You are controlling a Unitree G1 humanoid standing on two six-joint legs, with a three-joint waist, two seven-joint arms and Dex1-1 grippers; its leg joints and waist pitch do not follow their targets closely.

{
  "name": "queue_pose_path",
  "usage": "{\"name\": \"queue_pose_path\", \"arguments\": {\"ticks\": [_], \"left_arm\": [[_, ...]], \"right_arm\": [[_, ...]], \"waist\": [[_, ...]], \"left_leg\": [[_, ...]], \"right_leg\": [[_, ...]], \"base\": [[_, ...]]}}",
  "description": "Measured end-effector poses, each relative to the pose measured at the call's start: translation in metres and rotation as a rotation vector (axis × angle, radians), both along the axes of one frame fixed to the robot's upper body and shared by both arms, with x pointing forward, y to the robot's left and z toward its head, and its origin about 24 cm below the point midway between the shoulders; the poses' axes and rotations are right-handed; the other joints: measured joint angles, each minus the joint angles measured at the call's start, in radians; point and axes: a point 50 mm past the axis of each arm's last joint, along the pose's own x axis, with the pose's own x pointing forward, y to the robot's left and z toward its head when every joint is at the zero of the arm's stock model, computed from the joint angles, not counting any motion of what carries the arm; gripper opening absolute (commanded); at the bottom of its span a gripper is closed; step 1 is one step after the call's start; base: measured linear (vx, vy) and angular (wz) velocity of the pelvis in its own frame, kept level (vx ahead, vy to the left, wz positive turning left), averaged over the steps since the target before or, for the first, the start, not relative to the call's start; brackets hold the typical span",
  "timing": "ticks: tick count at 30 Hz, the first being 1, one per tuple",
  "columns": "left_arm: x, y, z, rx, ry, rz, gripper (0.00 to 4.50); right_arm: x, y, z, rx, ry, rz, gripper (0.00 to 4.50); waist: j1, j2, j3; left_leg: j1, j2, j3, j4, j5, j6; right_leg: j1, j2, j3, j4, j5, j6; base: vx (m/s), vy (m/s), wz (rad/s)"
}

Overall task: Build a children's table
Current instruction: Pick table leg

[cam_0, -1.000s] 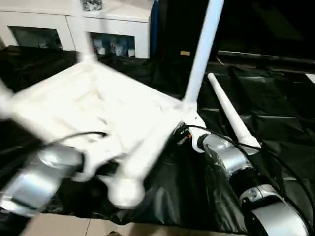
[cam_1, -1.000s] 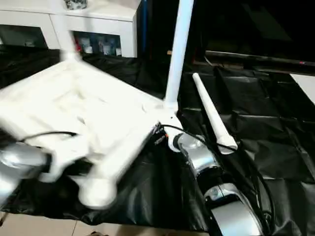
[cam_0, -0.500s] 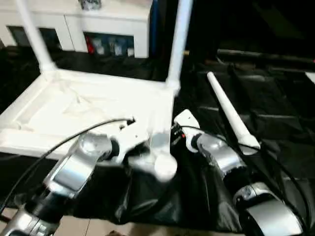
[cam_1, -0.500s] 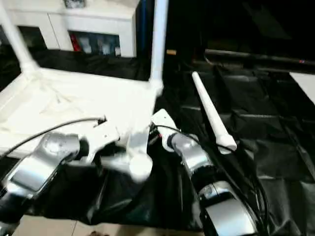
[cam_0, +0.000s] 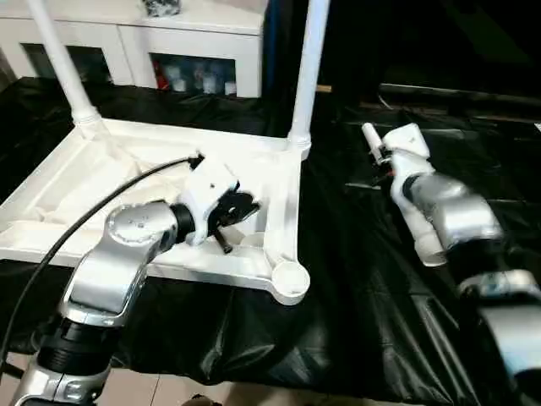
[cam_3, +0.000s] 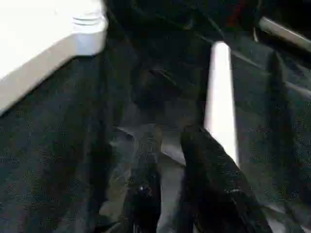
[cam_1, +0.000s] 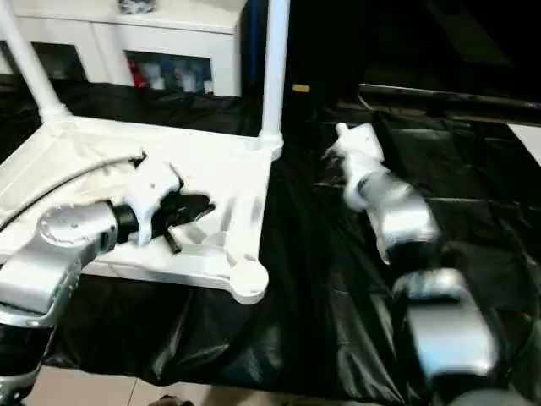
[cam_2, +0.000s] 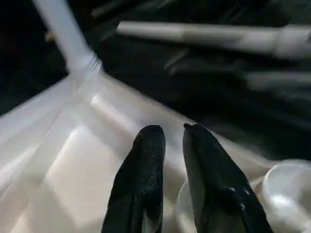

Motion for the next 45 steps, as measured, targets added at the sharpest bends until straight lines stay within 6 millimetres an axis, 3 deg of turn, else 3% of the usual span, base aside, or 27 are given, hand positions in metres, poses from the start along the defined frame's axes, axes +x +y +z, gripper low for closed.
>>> {"name": "queue_pose_path", "arguments": {"ticks": [5, 13, 19, 23, 25, 35, 36, 40, 42, 45], "left_arm": [[-0.011, -0.007, 0.002, -0.027, -0.004, -0.095, 1.66], [-0.023, -0.014, 0.003, -0.047, 0.038, -0.163, 2.18], [-0.028, -0.011, -0.001, -0.005, 0.059, -0.179, 2.78], [-0.029, -0.013, -0.002, 0.004, 0.065, -0.189, 2.94], [-0.031, -0.014, -0.002, 0.014, 0.069, -0.198, 3.23], [-0.033, -0.012, -0.002, 0.027, 0.078, -0.211, 3.87], [-0.033, -0.013, -0.002, 0.025, 0.077, -0.212, 4.05], [-0.035, -0.013, -0.001, 0.023, 0.076, -0.221, 4.21], [-0.036, -0.012, 0.0, 0.028, 0.073, -0.223, 4.5], [-0.036, -0.01, -0.002, 0.033, 0.079, -0.219, 4.5]], "right_arm": [[-0.003, -0.014, -0.014, -0.006, 0.1, -0.055, 1.61], [-0.001, -0.035, -0.008, 0.005, 0.161, -0.139, 2.13], [-0.007, -0.047, -0.018, 0.015, 0.209, -0.204, 2.71], [-0.005, -0.049, -0.015, 0.012, 0.21, -0.217, 2.9], [-0.007, -0.051, -0.017, 0.019, 0.232, -0.23, 3.14], [-0.022, -0.056, -0.036, 0.138, 0.39, -0.278, 3.14], [-0.023, -0.056, -0.037, 0.159, 0.394, -0.281, 2.87], [-0.025, -0.058, -0.038, 0.182, 0.401, -0.296, 2.75], [-0.025, -0.058, -0.038, 0.183, 0.408, -0.299, 2.38], [-0.026, -0.059, -0.039, 0.181, 0.413, -0.301, 2.28]], "waist": [[0.0, 0.002, 0.001], [0.002, 0.006, 0.001], [0.006, 0.012, 0.002], [0.006, 0.013, 0.002], [0.008, 0.013, 0.002], [0.016, 0.013, 0.002], [0.017, 0.013, 0.002], [0.018, 0.009, 0.002], [0.018, 0.008, 0.002], [0.018, 0.002, 0.003]], "left_leg": [[-0.002, 0.0, 0.0, 0.001, 0.0, 0.0], [-0.001, 0.0, 0.0, 0.002, 0.0, 0.0], [-0.002, 0.0, 0.0, 0.004, 0.0, 0.0], [-0.001, 0.001, 0.0, 0.005, 0.0, 0.0], [-0.001, 0.001, 0.0, 0.005, 0.0, 0.0], [-0.001, 0.002, 0.0, 0.008, 0.0, 0.0], [-0.001, 0.002, 0.0, 0.008, 0.0, 0.0], [-0.002, 0.002, 0.001, 0.008, 0.001, -0.001], [-0.002, 0.002, 0.001, 0.008, 0.001, -0.001], [-0.003, 0.002, 0.001, 0.008, 0.001, -0.001]], "right_leg": [[0.0, 0.0, 0.0, -0.001, 0.0, 0.0], [-0.001, 0.0, 0.0, 0.001, 0.0, 0.0], [-0.001, 0.0, 0.0, 0.002, 0.0, 0.0], [-0.001, 0.0, 0.0, 0.003, 0.0, 0.0], [-0.001, 0.0, 0.0, 0.004, 0.0, 0.0], [-0.003, 0.0, 0.0, 0.01, 0.0, 0.0], [-0.003, 0.0, 0.0, 0.011, 0.0, 0.0], [-0.005, 0.0, 0.0, 0.014, 0.0, 0.0], [-0.005, 0.0, 0.0, 0.014, 0.0, 0.0], [-0.006, 0.0, 0.0, 0.015, 0.0, 0.0]], "base": [[0.0, 0.0, 0.0], [0.0, 0.0, 0.0], [0.0, 0.0, 0.0], [0.0, 0.0, 0.0], [0.0, 0.0, 0.0], [0.0, 0.0, 0.0], [0.0, 0.0, 0.0], [0.0, 0.0, 0.0], [0.0, 0.0, 0.0], [0.0, 0.0, 0.0]]}}
